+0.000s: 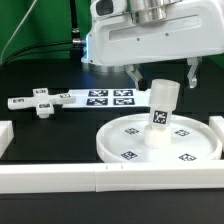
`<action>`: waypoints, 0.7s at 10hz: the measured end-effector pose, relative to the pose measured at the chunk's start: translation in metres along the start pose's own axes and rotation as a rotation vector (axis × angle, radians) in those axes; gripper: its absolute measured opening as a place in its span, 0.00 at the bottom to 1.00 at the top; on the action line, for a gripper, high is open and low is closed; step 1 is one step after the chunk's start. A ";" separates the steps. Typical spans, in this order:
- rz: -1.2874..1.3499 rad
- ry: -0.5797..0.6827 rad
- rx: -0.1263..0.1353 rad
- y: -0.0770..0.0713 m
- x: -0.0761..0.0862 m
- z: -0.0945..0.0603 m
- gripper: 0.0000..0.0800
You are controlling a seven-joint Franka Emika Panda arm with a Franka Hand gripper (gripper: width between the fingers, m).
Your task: Assemble round table
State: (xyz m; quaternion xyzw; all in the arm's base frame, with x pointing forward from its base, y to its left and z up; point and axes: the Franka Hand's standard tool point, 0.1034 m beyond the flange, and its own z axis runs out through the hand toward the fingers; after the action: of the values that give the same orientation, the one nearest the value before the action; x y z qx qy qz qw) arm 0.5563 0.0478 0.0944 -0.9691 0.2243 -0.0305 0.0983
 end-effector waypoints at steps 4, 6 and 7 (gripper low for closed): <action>-0.423 0.003 -0.062 -0.003 -0.002 0.001 0.81; -0.554 -0.001 -0.062 -0.002 -0.002 0.001 0.81; -0.619 -0.003 -0.063 -0.002 -0.002 0.001 0.81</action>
Offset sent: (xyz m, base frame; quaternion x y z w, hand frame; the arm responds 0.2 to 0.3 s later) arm 0.0024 -0.0061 0.0008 -0.0589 0.0097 -0.3032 0.9511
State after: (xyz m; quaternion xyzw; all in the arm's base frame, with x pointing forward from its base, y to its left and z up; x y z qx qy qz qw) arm 0.5558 0.0505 0.0942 -0.9939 -0.0809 -0.0505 0.0548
